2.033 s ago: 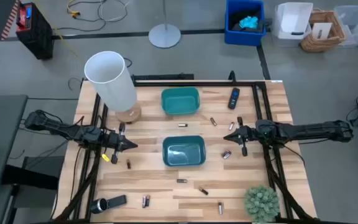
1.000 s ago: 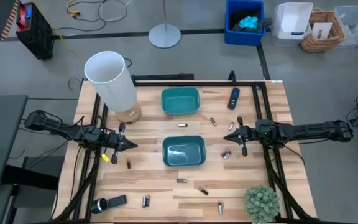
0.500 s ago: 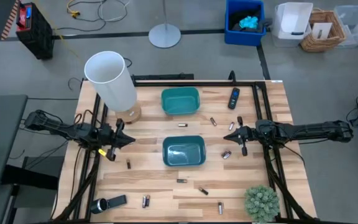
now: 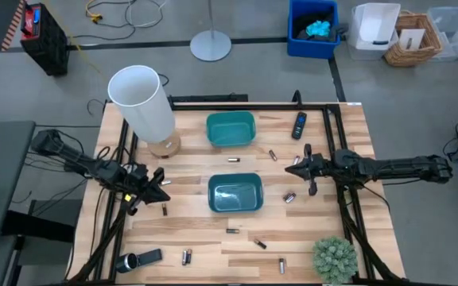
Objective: Sort batteries
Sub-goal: Put the black battery into the green bin
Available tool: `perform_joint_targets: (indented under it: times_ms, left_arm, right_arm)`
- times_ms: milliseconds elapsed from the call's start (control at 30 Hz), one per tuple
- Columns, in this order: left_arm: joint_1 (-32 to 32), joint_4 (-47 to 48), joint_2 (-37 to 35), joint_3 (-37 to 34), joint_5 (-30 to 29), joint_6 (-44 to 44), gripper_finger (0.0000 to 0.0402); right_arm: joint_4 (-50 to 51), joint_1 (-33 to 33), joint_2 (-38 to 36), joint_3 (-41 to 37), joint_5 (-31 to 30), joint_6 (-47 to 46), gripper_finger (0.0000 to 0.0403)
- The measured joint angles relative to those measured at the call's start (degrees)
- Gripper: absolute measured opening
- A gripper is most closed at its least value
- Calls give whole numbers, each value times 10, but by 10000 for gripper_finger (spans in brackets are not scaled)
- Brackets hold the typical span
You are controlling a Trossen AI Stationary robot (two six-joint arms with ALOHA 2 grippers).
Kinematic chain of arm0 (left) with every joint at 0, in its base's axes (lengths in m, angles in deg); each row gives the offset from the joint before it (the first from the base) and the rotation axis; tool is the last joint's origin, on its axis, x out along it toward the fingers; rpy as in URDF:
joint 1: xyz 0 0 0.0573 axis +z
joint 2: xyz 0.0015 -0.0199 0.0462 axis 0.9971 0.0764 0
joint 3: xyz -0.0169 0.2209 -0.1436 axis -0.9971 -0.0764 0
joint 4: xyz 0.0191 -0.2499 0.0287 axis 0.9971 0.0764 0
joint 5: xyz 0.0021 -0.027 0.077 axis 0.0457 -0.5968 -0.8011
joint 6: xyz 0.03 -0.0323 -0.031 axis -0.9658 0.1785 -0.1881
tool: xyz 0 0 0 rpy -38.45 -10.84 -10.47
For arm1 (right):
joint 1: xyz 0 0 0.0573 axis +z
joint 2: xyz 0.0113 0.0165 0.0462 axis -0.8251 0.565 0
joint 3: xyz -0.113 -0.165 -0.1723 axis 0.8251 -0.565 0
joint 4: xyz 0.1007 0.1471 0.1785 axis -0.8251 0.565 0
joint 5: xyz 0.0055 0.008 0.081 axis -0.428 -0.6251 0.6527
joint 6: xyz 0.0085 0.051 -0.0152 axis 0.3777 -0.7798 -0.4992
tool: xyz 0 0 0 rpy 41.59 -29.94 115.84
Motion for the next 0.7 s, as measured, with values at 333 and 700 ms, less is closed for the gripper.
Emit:
perform_joint_targets:
  times_ms: [333,700]
  left_arm:
    - [-98,245,218,143,-122,206,0]
    - [-135,248,392,200,-101,399,0]
  right_arm:
    - [-57,-4,3,4,-1,-88,31]
    - [-91,-4,8,6,-1,-89,31]
